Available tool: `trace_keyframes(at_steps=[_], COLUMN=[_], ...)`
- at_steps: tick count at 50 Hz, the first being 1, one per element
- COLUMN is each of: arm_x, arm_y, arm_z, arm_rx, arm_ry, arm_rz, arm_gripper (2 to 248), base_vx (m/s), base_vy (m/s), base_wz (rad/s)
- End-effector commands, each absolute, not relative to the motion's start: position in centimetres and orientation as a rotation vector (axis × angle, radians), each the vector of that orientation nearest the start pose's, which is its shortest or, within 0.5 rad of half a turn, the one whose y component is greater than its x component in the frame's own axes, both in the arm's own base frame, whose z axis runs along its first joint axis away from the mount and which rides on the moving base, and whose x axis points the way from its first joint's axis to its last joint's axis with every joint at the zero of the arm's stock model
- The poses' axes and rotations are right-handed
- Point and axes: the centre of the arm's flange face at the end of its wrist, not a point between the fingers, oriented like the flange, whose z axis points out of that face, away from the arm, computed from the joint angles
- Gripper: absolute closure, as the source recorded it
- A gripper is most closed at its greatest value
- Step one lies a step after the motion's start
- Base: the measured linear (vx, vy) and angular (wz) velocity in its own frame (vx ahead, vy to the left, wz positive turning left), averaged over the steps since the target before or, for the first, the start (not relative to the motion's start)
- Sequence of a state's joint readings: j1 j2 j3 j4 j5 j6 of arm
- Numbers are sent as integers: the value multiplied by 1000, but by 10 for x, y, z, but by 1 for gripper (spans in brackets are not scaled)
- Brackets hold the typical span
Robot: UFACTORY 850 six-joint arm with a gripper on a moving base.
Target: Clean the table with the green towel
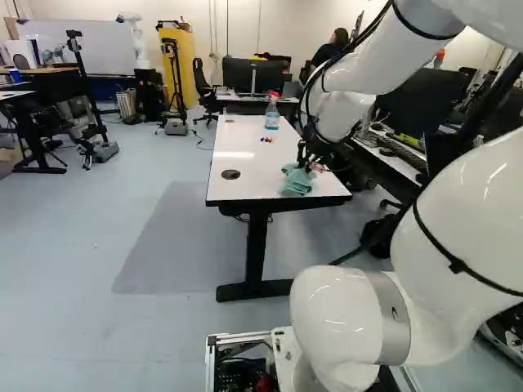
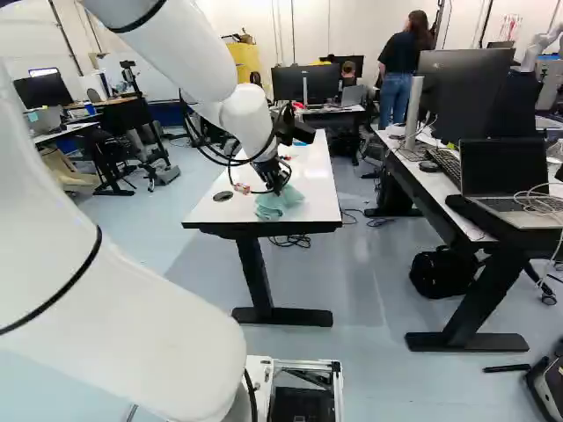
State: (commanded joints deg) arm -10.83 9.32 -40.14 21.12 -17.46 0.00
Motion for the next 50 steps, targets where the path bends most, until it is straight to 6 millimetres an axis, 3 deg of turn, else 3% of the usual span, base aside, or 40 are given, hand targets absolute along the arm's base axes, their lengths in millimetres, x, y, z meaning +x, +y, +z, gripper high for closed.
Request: trace_keyframes(at_steps=[17,50], arm_x=[416,441], arm_y=[-42,12], arm_z=[532,534], arm_rx=[-2764,-2770], arm_ry=[621,439], arm_rz=[-887,-854], arm_gripper=[220,220], base_vx=[0,0], base_vy=[0,0], base_wz=[0,0])
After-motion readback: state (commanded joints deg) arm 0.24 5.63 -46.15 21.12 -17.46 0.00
